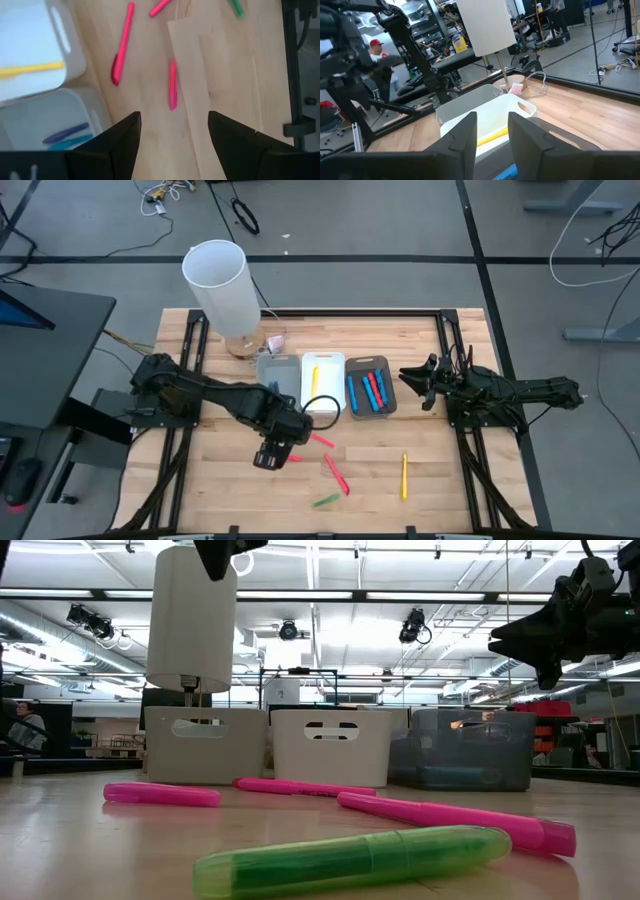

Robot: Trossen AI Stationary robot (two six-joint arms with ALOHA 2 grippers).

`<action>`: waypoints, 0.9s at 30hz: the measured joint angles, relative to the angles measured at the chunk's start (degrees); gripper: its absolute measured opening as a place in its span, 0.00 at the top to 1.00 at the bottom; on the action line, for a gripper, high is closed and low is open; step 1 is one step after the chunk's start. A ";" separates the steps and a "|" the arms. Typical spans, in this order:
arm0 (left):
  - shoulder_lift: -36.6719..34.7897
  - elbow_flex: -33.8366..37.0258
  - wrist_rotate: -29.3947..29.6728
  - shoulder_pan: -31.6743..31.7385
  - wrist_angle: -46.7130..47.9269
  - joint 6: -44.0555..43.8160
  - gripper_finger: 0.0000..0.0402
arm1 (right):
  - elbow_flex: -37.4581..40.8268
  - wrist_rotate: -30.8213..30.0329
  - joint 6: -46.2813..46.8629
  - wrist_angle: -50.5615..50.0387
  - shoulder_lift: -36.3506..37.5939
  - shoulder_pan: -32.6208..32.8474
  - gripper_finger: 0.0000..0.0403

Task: Pick & Place Markers
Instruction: Put the pink pen into the gray bin

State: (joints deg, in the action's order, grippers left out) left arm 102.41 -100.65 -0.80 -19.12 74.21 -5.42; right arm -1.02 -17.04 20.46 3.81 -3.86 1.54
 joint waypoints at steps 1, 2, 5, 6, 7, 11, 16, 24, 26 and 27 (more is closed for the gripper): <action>0.00 0.90 0.04 -0.20 -1.32 0.08 0.41 | 0.00 -0.02 0.01 0.02 0.01 0.00 0.72; 0.00 1.79 0.04 -0.39 -2.51 0.10 0.41 | 0.00 0.00 0.01 0.00 0.01 0.00 0.72; 0.00 3.98 0.35 -0.48 -5.78 0.36 0.41 | 0.00 0.00 0.00 0.00 0.00 0.00 0.72; 0.00 4.73 0.59 -0.60 -6.80 0.39 0.41 | 0.00 0.00 0.00 0.01 0.01 0.00 0.72; 0.00 5.60 0.59 -0.70 -7.79 0.47 0.41 | 0.00 0.00 0.00 0.00 0.00 0.00 0.72; 0.00 9.16 0.57 -0.78 -10.24 0.60 0.41 | 0.00 0.00 0.01 0.00 0.00 0.00 0.72; 0.00 13.40 0.56 -1.49 -13.99 0.90 0.41 | 0.00 0.00 -0.01 0.00 0.01 0.00 0.72; 0.83 19.81 -0.49 -1.68 -19.42 2.05 0.41 | 0.00 0.00 0.01 0.00 0.01 0.01 0.72; 2.02 20.30 -0.55 -1.68 -19.68 2.15 0.41 | 0.00 -0.01 0.00 -0.01 0.00 0.01 0.72; 2.82 20.32 -0.59 -1.68 -19.40 2.22 0.41 | 0.00 -0.02 0.00 -0.01 0.02 0.01 0.72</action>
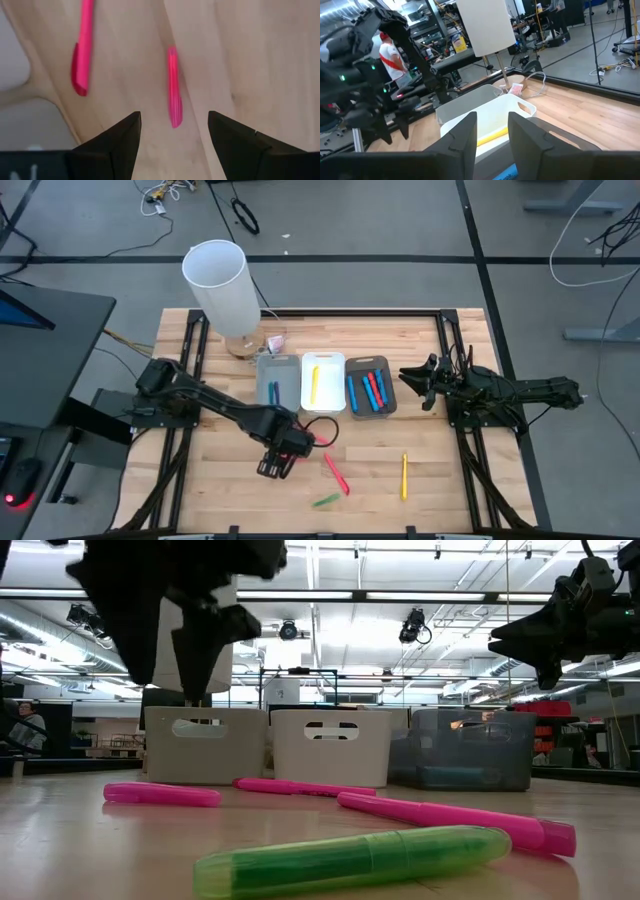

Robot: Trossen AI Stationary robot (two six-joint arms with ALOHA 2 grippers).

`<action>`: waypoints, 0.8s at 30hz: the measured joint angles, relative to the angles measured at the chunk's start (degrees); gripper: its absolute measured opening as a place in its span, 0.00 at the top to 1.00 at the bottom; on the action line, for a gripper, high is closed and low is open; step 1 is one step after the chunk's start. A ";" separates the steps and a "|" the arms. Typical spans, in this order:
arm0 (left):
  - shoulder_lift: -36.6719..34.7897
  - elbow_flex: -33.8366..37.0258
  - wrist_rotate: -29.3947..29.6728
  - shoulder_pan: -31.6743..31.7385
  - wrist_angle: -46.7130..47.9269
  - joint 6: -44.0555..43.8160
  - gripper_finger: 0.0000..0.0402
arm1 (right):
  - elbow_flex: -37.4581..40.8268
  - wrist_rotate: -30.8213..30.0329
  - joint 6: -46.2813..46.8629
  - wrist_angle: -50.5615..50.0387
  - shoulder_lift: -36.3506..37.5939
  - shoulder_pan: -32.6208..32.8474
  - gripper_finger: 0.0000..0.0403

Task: Pick & Place Markers
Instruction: Put the pink pen into the gray bin

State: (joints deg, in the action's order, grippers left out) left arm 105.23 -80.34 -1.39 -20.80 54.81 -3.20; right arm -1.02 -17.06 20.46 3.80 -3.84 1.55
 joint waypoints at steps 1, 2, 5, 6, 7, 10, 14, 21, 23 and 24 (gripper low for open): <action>0.72 0.02 0.00 -0.02 -0.25 0.13 0.41 | 0.00 0.01 0.01 0.04 -0.01 0.00 0.72; 1.55 0.02 -0.02 -0.02 -0.36 0.49 0.41 | 0.00 0.02 0.00 0.09 -0.02 0.00 0.72; 3.36 0.02 -0.02 -0.01 -0.96 1.26 0.41 | 0.01 0.02 0.01 0.06 0.00 -0.01 0.72; 3.89 0.00 -0.02 -0.02 -1.59 1.34 0.41 | 0.00 0.02 -0.01 0.06 -0.01 -0.01 0.72; 4.38 0.00 -0.02 -0.12 -2.02 1.35 0.41 | 0.00 0.00 0.01 0.00 0.00 -0.01 0.72; 5.79 0.00 -0.19 -0.49 -3.53 1.40 0.41 | 0.00 0.00 0.00 0.01 0.00 0.00 0.72; 7.42 0.11 -0.31 -0.72 -5.91 1.36 0.41 | 0.00 0.00 0.01 0.03 0.00 0.00 0.72; 10.91 0.13 -0.29 -0.68 -7.18 1.31 0.41 | 0.00 0.00 0.01 0.03 0.00 0.01 0.72; 11.88 0.09 0.12 -0.69 -7.52 1.31 0.41 | 0.00 0.00 0.01 0.03 0.00 -0.01 0.72; 12.15 0.06 0.24 -0.70 -7.53 1.25 0.41 | 0.00 0.00 0.01 0.03 -0.01 -0.01 0.72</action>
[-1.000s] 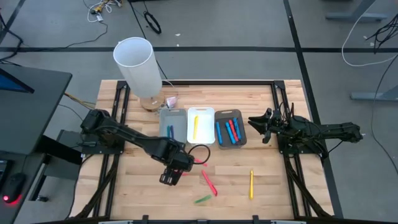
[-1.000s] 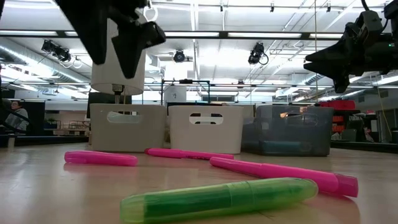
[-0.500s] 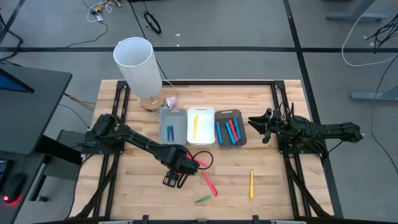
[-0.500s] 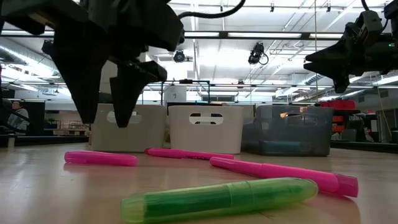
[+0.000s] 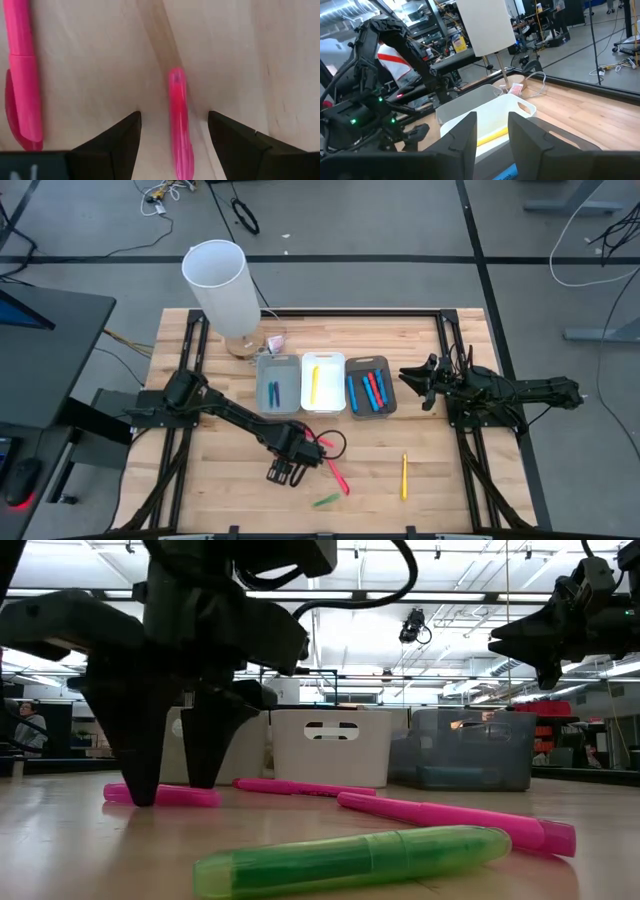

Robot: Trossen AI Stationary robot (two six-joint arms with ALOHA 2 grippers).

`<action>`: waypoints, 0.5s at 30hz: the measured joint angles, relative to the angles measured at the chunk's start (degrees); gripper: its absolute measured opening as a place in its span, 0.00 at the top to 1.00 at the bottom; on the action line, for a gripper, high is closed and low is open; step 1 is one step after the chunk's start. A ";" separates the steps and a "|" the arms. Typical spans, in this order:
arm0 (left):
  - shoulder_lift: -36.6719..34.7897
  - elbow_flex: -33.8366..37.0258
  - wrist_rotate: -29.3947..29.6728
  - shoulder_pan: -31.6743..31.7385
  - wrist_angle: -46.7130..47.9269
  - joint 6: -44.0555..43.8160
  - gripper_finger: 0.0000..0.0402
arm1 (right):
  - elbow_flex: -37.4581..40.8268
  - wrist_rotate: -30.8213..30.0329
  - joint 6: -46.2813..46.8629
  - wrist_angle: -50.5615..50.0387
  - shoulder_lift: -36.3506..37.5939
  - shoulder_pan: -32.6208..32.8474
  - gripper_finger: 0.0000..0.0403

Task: Pick & Place Markers
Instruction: Put the pink pen into the gray bin

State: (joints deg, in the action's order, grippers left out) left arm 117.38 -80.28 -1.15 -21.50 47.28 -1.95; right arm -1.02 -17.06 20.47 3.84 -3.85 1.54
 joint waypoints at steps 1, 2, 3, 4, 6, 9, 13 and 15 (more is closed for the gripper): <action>0.36 -0.15 0.19 0.00 0.06 -0.02 0.41 | 0.00 0.00 -0.02 -0.01 0.01 0.00 0.72; 0.43 -0.14 0.37 0.00 0.07 -0.07 0.41 | 0.00 0.00 -0.01 -0.01 0.01 0.01 0.72; 0.58 -0.17 0.85 -0.04 0.03 -0.12 0.41 | 0.01 0.00 -0.02 0.00 0.01 0.00 0.72; 0.65 -0.19 1.43 -0.26 -0.02 -0.21 0.41 | 0.00 0.00 -0.02 -0.03 0.01 0.00 0.72; 0.70 -0.14 2.86 -0.59 -0.25 -0.35 0.41 | 0.00 0.00 0.00 0.00 0.01 0.00 0.72; 0.74 -0.07 2.70 -0.63 -0.55 -0.30 0.41 | 0.01 0.00 -0.01 -0.02 0.01 0.01 0.72; 0.87 -0.03 2.46 -0.63 -0.66 -0.31 0.41 | 0.00 0.00 -0.02 -0.02 0.01 0.00 0.72; 0.89 -0.01 2.43 -0.63 -0.69 -0.31 0.41 | 0.00 0.00 -0.01 -0.02 0.01 0.01 0.72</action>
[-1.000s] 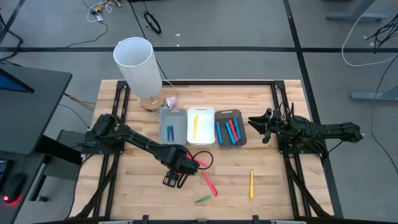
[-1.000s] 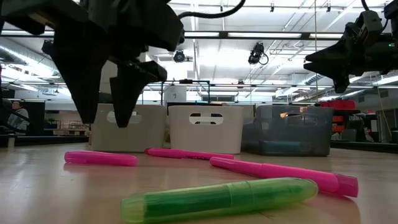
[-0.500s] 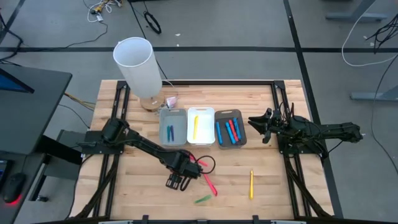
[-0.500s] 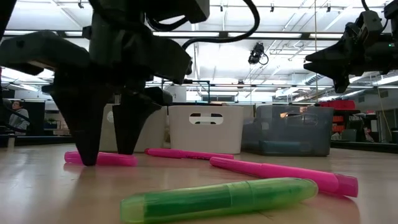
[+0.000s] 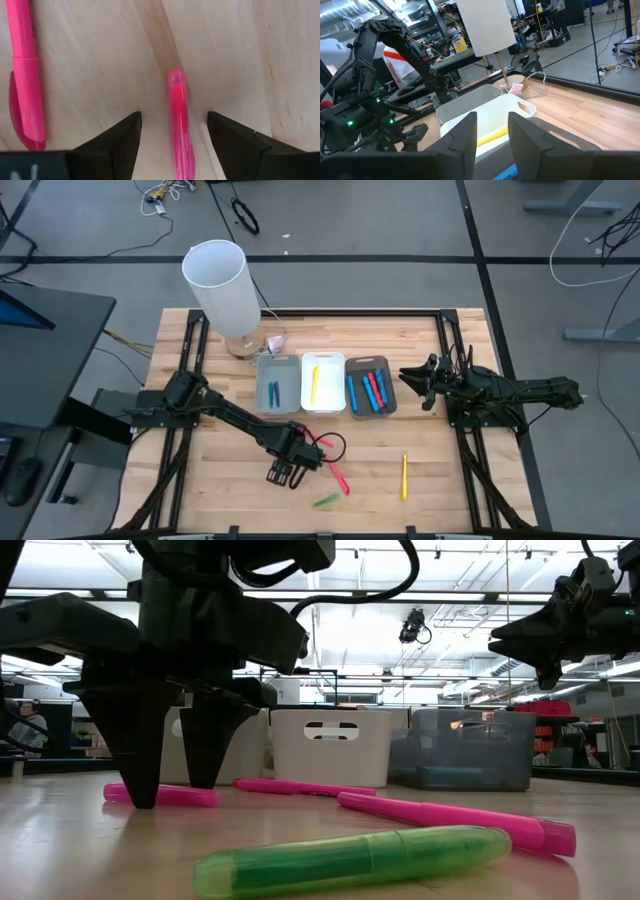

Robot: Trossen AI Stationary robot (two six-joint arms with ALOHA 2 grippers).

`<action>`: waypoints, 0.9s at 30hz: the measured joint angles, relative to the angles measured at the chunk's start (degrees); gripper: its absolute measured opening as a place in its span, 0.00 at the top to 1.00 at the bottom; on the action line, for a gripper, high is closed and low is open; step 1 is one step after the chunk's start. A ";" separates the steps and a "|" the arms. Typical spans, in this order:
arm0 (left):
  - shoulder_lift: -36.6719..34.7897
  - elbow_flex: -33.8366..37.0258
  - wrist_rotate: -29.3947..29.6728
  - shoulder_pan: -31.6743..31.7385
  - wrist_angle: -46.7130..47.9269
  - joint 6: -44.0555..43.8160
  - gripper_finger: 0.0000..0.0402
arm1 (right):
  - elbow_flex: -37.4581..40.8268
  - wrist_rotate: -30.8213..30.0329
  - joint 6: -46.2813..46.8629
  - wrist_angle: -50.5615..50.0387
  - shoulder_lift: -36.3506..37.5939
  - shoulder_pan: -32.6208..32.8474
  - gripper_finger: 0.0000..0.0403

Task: Pick & Place Markers
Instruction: Put the pink pen into the gray bin

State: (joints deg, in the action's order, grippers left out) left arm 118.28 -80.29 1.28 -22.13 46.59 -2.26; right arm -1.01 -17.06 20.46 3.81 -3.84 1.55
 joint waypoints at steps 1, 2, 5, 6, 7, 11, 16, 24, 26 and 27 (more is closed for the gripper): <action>0.00 0.00 -0.03 0.00 -0.02 -0.02 0.41 | 0.01 0.00 0.00 0.01 0.00 -0.01 0.72; 0.02 0.00 -0.15 0.00 -0.04 -0.02 0.42 | 0.00 0.00 -0.01 0.00 0.00 -0.01 0.72; 0.07 0.04 -1.20 0.07 -0.16 -0.25 0.46 | 0.00 0.00 -0.01 0.00 0.00 -0.01 0.72; 0.07 0.04 -1.33 0.07 -0.20 -0.53 0.48 | 0.00 0.01 0.00 0.00 0.00 -0.01 0.72; 0.07 0.04 -1.42 0.11 -0.27 -0.95 0.50 | 0.00 0.00 -0.01 0.00 0.00 -0.01 0.72; 0.09 0.04 -1.80 0.11 -0.45 -1.59 0.58 | 0.00 0.00 0.00 0.00 0.00 0.00 0.72; 0.11 0.04 -2.18 0.11 -0.69 -1.60 0.67 | 0.00 0.00 0.00 0.00 -0.01 0.01 0.72; -0.26 0.04 -2.74 0.07 -0.89 -1.60 0.83 | 0.00 0.00 0.00 0.00 0.00 0.00 0.72; -0.59 0.10 -2.73 0.06 -0.90 -1.60 0.88 | 0.00 0.00 0.01 0.00 0.00 -0.01 0.72; -0.73 0.11 -2.75 0.10 -0.90 -1.60 0.90 | 0.00 0.00 -0.01 0.02 -0.02 0.01 0.72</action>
State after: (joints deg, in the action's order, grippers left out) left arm 117.55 -80.18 -1.47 -22.03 45.69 -3.86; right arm -1.02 -17.06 20.45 3.84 -3.86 1.56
